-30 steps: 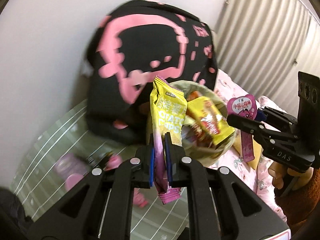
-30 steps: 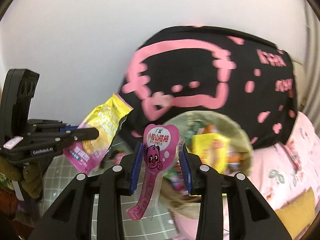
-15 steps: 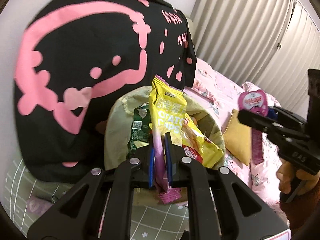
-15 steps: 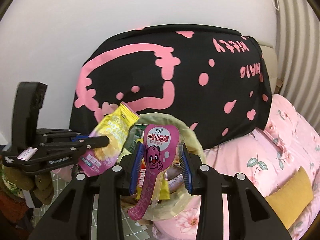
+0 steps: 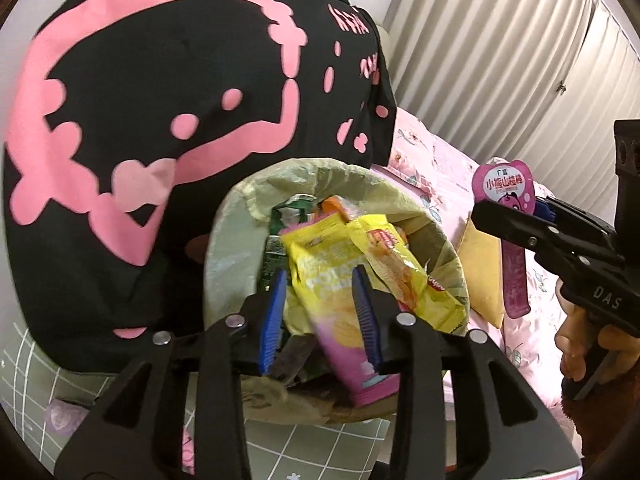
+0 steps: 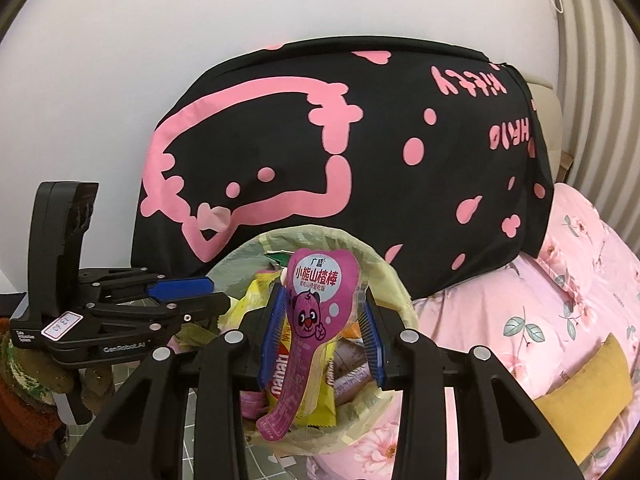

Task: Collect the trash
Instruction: 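Carry the chips bag and lollipop over the green bag and open both grippers, then grasp the purple packet with the left gripper while the right grasps the black wrapper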

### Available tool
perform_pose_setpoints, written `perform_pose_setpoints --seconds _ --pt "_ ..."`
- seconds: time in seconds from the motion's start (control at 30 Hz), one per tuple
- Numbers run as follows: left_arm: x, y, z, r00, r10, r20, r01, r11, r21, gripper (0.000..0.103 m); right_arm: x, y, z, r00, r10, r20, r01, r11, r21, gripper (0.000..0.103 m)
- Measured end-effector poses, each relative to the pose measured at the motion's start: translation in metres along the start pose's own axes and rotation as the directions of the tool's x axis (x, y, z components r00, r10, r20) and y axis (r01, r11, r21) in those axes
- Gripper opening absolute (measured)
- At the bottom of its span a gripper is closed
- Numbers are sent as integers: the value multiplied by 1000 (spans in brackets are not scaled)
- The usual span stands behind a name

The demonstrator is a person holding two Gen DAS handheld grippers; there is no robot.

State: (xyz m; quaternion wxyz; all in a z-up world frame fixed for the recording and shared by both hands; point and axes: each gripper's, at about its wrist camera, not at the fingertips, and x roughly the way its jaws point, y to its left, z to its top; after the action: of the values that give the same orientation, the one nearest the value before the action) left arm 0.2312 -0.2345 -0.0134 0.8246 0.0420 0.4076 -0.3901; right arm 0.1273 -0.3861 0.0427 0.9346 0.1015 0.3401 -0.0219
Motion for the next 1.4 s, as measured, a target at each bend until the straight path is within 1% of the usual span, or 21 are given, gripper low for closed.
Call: perform_pose_setpoints --seconds 0.17,0.37,0.5,0.6,0.67,0.77,0.8,0.83,0.9,1.0,1.1,1.17,1.27,1.33,1.4 --pt "-21 19 -5 999 32 27 -31 998 -54 35 5 13 5 1000 24 0 -24 999 -26 34" --pt "-47 43 -20 995 83 56 -77 990 -117 36 14 30 7 999 39 -15 -40 996 -74 35" --pt "-65 64 -36 991 125 56 -115 979 -167 36 21 37 7 999 40 -22 -42 995 -92 35" --pt "-78 80 -50 986 153 60 -138 968 -208 36 25 43 6 1000 20 -22 -22 994 -102 35" --pt "-87 90 -59 984 169 60 -151 961 -230 36 27 46 4 999 22 -26 -25 994 -108 35" --pt "-99 108 -71 977 204 54 -184 948 -260 36 29 50 2 1000 6 -20 -9 991 -132 36" --pt "-102 113 -75 975 216 53 -195 943 -270 36 29 52 1 1000 -9 -11 8 989 -148 38" --pt "-107 121 -80 972 228 53 -204 936 -286 36 29 54 -1 1000 -26 1 26 986 -163 45" --pt "-113 134 -86 969 239 53 -211 925 -316 36 28 55 -2 1000 -22 6 22 986 -162 45" --pt "-126 159 -98 960 277 51 -240 900 -364 36 24 55 -2 1000 -13 8 14 990 -143 45" --pt "-134 188 -112 951 309 29 -269 866 -422 36 21 57 -2 1000 -9 12 11 991 -136 45" --pt "-136 201 -120 947 323 8 -286 850 -442 36 19 61 -3 1000 2 9 0 991 -132 45" --pt "-133 215 -132 942 334 -27 -308 833 -460 36 17 71 -5 1000 15 7 -14 989 -144 45" --pt "-127 222 -141 945 325 -48 -308 826 -471 36 16 80 -7 1000 31 7 -29 988 -153 45" --pt "-118 228 -150 948 310 -73 -306 826 -473 36 16 87 -8 999 41 4 -40 987 -156 45"
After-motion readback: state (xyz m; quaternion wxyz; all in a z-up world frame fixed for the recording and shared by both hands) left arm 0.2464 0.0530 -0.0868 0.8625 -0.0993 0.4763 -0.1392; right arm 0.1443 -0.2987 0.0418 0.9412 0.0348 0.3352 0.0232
